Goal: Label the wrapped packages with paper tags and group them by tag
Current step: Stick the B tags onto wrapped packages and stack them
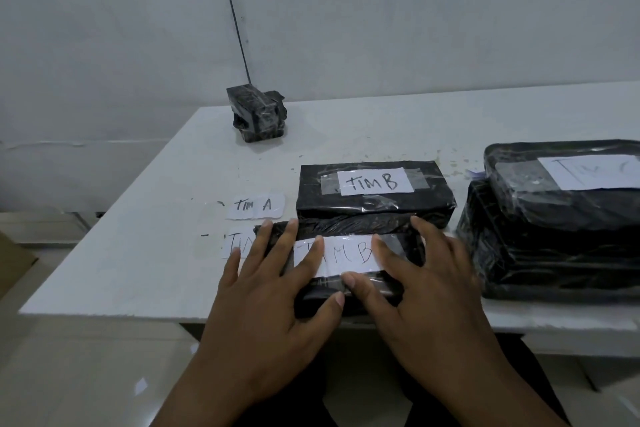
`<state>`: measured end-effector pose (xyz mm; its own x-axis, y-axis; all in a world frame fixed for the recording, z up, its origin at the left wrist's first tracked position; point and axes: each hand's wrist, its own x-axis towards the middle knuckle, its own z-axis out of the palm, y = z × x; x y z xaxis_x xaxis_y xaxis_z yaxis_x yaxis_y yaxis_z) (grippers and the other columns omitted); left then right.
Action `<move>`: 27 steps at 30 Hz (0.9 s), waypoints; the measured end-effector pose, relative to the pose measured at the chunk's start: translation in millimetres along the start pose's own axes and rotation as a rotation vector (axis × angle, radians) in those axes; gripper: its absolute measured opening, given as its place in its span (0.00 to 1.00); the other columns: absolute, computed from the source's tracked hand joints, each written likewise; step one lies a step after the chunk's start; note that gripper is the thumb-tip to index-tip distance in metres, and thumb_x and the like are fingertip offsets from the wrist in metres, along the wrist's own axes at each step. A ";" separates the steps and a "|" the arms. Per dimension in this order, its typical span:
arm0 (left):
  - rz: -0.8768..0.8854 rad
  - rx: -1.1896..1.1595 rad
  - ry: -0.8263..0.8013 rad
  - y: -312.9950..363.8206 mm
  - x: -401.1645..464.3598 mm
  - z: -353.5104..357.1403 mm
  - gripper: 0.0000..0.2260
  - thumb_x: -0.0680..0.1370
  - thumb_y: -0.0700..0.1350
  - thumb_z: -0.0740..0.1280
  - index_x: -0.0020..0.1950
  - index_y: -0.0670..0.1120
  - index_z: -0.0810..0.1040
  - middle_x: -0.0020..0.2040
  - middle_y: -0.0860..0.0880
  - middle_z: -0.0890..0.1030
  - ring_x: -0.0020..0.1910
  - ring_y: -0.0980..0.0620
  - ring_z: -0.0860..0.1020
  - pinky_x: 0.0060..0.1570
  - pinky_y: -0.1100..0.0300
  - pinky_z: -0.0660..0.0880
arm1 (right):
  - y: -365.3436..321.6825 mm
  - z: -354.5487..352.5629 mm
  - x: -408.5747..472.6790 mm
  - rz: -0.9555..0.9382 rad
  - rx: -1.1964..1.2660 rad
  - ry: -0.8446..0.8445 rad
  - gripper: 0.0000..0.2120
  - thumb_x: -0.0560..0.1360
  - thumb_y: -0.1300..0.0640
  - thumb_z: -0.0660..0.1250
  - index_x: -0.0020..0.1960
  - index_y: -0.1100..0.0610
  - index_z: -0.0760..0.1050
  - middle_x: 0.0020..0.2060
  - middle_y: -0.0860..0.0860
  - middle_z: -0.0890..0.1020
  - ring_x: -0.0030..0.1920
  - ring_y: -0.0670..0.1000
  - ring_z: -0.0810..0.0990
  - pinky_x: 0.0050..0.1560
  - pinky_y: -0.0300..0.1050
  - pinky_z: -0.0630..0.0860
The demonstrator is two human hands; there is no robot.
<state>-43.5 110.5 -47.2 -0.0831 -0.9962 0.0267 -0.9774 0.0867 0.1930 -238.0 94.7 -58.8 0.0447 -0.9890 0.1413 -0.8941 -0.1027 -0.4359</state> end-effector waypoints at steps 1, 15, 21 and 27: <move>-0.009 0.013 -0.001 0.0 -0.5 0.0 0.38 0.69 0.76 0.38 0.80 0.71 0.46 0.80 0.64 0.32 0.76 0.62 0.25 0.80 0.49 0.36 | 0.0 -0.5 -0.3 0.008 0.022 0.005 0.43 0.68 0.21 0.43 0.76 0.39 0.68 0.81 0.48 0.53 0.78 0.51 0.47 0.74 0.51 0.58; -0.052 0.043 0.144 -26.2 -7.4 10.6 0.42 0.67 0.83 0.47 0.80 0.70 0.54 0.83 0.51 0.57 0.79 0.46 0.57 0.71 0.45 0.69 | -5.8 -3.4 -6.4 0.064 0.161 -0.026 0.45 0.70 0.24 0.49 0.82 0.43 0.51 0.81 0.46 0.42 0.77 0.44 0.39 0.76 0.42 0.52; 0.071 -0.086 0.233 -33.6 -8.6 23.7 0.32 0.73 0.75 0.59 0.76 0.70 0.65 0.79 0.49 0.64 0.75 0.46 0.62 0.68 0.47 0.71 | -7.1 3.9 -7.6 -0.015 0.183 0.029 0.38 0.69 0.25 0.46 0.75 0.35 0.67 0.82 0.50 0.50 0.77 0.48 0.45 0.75 0.49 0.60; 0.029 -0.225 0.288 -29.7 -10.4 28.3 0.31 0.69 0.62 0.77 0.71 0.68 0.74 0.81 0.55 0.65 0.76 0.49 0.69 0.71 0.52 0.68 | -10.3 1.8 -10.7 0.032 0.189 0.040 0.47 0.71 0.26 0.48 0.81 0.51 0.58 0.81 0.47 0.48 0.77 0.44 0.41 0.72 0.36 0.48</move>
<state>-19.1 118.0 -80.9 -0.0206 -0.9523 0.3045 -0.9056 0.1468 0.3980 -228.5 106.1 -57.4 -0.0036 -0.9875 0.1576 -0.7950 -0.0928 -0.5995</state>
